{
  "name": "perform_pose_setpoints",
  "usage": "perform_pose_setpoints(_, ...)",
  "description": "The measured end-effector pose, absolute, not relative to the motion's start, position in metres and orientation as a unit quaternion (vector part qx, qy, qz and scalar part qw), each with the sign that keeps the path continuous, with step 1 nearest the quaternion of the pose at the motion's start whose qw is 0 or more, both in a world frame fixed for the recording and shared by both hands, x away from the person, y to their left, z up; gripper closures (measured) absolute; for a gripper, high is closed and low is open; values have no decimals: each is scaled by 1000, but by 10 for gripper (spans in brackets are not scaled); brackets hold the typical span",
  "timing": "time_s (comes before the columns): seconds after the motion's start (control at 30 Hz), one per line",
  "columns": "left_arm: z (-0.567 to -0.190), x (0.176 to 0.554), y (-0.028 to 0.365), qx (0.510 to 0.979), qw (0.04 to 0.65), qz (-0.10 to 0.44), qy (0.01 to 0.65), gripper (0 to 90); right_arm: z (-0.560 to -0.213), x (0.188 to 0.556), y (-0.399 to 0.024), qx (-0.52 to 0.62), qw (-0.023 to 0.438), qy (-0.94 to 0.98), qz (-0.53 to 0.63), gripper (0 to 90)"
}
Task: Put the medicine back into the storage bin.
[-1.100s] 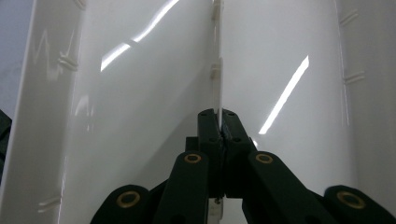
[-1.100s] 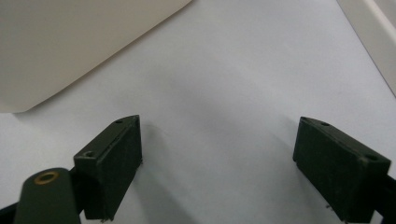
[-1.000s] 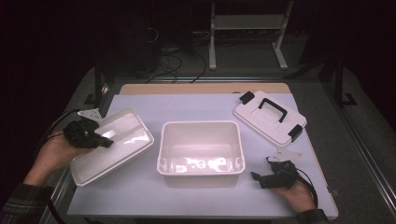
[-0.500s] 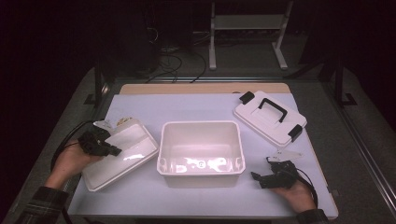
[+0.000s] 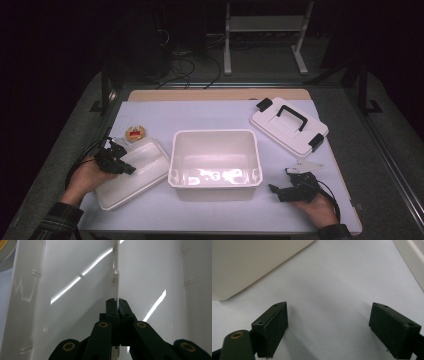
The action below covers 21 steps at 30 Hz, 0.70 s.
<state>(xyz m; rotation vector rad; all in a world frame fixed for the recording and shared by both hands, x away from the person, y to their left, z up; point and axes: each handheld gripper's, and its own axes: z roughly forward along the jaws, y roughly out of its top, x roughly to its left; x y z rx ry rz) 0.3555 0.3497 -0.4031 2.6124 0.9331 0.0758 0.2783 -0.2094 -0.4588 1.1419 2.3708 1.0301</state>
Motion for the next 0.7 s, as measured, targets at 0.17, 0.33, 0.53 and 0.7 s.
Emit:
perform_pose_setpoints(0.17,-407,355,349,925,179,25,334,888,-459,278,-209,399,157,829,360,147)
perform_pose_setpoints(0.33,-409,354,348,925,176,26,336,886,-459,278,-209,399,158,829,359,147)
perform_pose_setpoints(0.53,-404,354,349,924,180,27,335,801,-459,278,-209,399,158,829,359,147)
perform_pose_setpoints(0.7,-393,353,350,919,191,33,344,672,-459,278,-209,399,158,829,359,147)
